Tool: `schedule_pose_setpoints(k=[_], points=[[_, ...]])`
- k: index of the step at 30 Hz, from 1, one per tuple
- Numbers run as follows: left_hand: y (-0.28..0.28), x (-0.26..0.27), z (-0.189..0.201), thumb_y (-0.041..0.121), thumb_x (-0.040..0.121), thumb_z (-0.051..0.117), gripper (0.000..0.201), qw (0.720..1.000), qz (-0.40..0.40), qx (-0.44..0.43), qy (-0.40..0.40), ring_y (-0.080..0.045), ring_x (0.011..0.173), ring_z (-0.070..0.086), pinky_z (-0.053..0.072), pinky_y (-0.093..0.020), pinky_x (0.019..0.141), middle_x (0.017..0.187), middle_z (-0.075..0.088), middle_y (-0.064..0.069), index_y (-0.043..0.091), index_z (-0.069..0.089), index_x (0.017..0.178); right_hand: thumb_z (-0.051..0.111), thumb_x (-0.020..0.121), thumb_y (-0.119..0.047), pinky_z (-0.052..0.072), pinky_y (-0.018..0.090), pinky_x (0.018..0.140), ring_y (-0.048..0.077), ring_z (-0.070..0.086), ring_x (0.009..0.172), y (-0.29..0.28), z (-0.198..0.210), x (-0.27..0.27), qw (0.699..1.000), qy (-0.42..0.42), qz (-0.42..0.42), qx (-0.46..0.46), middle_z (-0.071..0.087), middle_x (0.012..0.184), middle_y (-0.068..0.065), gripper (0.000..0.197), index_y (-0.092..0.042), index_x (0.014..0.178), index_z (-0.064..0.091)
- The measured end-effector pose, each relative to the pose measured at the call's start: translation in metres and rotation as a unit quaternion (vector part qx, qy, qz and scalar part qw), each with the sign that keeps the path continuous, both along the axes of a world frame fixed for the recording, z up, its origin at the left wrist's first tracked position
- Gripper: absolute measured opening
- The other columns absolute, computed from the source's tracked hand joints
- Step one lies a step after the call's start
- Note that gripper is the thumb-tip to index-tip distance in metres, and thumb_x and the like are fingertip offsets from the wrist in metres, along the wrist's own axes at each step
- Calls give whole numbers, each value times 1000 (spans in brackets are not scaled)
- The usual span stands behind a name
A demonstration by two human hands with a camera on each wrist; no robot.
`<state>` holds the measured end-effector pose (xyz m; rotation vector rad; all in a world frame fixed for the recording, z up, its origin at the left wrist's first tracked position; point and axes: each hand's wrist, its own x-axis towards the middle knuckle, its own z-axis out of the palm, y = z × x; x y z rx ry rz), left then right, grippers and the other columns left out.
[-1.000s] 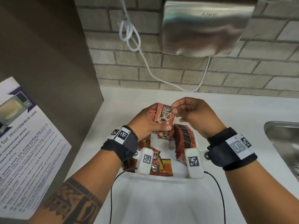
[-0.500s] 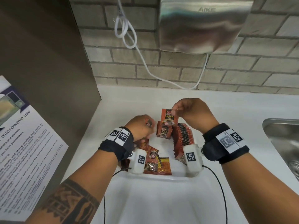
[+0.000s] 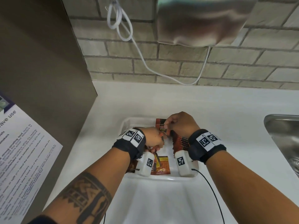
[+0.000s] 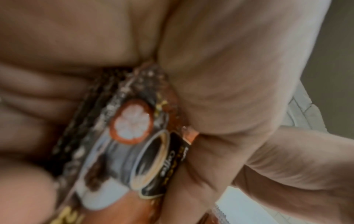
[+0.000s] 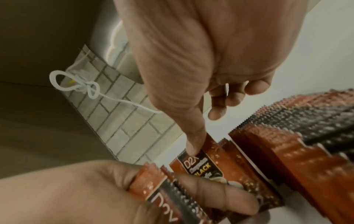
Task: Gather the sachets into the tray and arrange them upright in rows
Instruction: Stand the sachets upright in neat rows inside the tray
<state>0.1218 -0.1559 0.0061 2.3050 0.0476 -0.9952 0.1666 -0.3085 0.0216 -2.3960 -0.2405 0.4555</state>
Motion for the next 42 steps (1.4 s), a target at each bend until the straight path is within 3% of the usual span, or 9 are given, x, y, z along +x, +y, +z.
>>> schedule_pose_setpoints(k=[7,11,18,22,26,28,32,37,42], points=[[-4,17,-7,19,95,61,34,999,-17,38,-4,-15,52,54,42,-15,47,70,67,-1,3,68,125,73,59,-20,53,39,90,19,62,102,1,-18,9,997,8,4,-82,73,71,-20,25,-45,63,75],[-6,19,-2,13,98,59,21,999,-7,40,25,-8,33,48,34,-9,35,49,60,4,0,67,112,77,64,-23,51,42,92,22,60,101,-1,-23,14,996,-9,2,-92,71,73,-19,27,-49,60,72],[-9,19,-7,14,98,59,14,999,10,42,32,-10,33,48,35,-10,35,44,57,5,3,67,99,80,76,-17,50,41,95,12,64,89,-3,-21,17,998,-21,3,-58,71,81,-16,22,-37,69,72],[-8,18,-11,19,96,61,32,999,0,41,19,-10,38,49,37,-12,38,59,61,2,6,67,125,80,78,-16,51,37,88,9,59,79,-4,-19,15,999,-26,4,-35,62,73,-15,20,-35,78,73],[-8,16,-12,20,97,59,38,999,4,31,20,-13,46,52,40,-14,41,67,62,-1,6,63,133,78,81,-15,44,27,75,4,58,73,-6,-14,12,1000,-28,-1,-6,61,71,-13,16,-30,85,75],[-8,14,-9,18,97,60,36,1000,10,15,21,-15,49,53,44,-17,45,67,63,-2,4,64,130,78,83,-15,40,24,71,5,58,78,-8,-11,10,999,-31,-4,6,61,77,-14,14,-28,89,76],[1,9,-6,17,94,67,12,998,51,-29,11,-15,60,63,54,-23,55,77,69,-6,6,70,95,74,87,-18,37,14,64,1,56,80,-15,-1,5,998,-60,-8,32,65,87,-12,9,-24,92,77],[23,2,-4,21,83,82,35,960,173,-221,-21,-28,91,74,62,-36,74,99,76,-15,6,70,112,76,87,-30,38,14,64,-4,61,77,-22,10,-7,996,-42,12,71,71,84,-14,6,-25,90,73],[23,-6,3,11,85,79,21,909,205,-361,-49,-14,90,72,60,-30,73,97,77,-1,19,75,104,77,86,-21,53,30,77,21,73,82,-19,15,-13,990,28,41,130,77,84,4,12,-19,96,71]])
